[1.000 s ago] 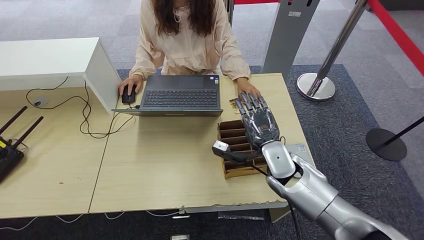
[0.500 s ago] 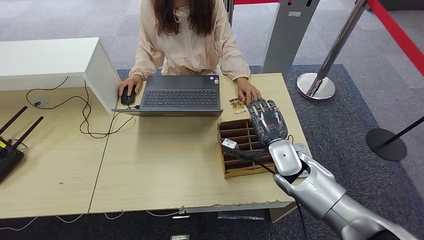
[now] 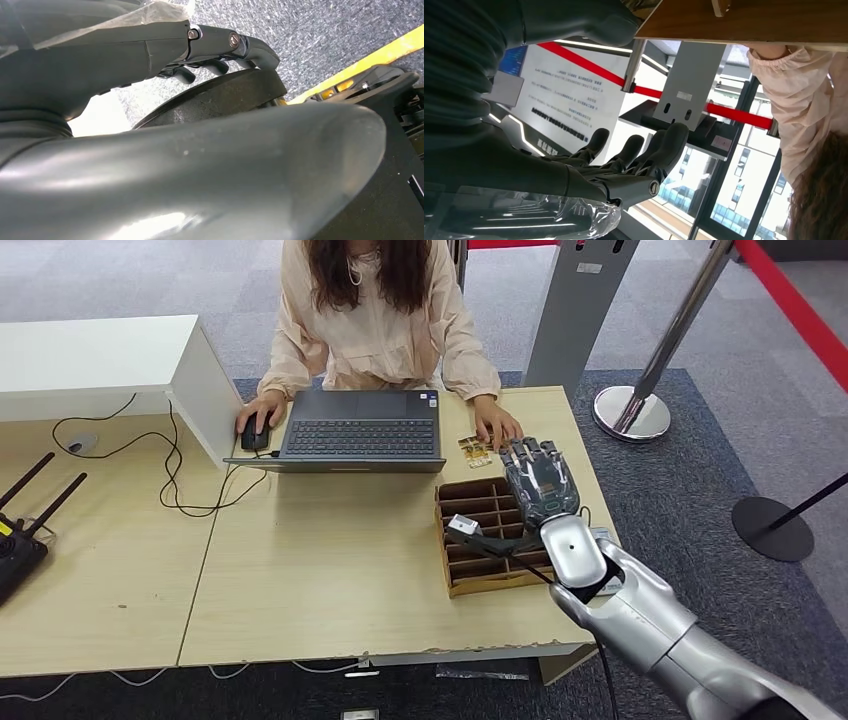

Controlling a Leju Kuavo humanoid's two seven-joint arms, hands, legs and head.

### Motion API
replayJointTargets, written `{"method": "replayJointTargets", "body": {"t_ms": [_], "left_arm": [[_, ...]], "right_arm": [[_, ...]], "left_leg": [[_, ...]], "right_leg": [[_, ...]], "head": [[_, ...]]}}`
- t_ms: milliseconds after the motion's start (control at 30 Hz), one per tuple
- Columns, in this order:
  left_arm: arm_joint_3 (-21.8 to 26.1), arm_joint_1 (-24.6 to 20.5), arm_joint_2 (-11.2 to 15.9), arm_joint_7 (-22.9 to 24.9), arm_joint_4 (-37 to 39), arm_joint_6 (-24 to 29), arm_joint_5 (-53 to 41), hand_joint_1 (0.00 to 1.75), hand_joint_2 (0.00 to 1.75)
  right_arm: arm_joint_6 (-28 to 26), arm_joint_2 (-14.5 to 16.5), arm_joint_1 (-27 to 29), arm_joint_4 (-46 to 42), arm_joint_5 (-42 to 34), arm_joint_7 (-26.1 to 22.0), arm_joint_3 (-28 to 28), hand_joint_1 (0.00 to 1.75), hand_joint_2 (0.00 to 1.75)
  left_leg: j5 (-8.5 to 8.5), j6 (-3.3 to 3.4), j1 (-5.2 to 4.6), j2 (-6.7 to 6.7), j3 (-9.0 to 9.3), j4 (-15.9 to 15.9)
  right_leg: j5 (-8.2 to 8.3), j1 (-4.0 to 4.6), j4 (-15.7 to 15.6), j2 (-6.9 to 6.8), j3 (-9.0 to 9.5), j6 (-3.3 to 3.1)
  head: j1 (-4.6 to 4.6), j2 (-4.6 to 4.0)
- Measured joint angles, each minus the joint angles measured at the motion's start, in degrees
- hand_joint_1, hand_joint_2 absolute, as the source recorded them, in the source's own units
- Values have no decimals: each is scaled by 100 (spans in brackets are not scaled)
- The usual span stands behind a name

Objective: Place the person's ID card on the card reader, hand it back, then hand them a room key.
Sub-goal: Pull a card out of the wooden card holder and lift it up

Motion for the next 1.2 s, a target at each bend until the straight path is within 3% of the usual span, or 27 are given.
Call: {"method": "replayJointTargets", "body": {"t_ms": [1200], "left_arm": [[0,3,0,-90,0,27,62,0,0]], "right_arm": [[45,-206,123,-41,-108,-1,2,58,175]], "left_leg": [[0,0,0,0,1,0]], "right_leg": [[0,0,0,0,0,0]], "head": [[0,0]]}}
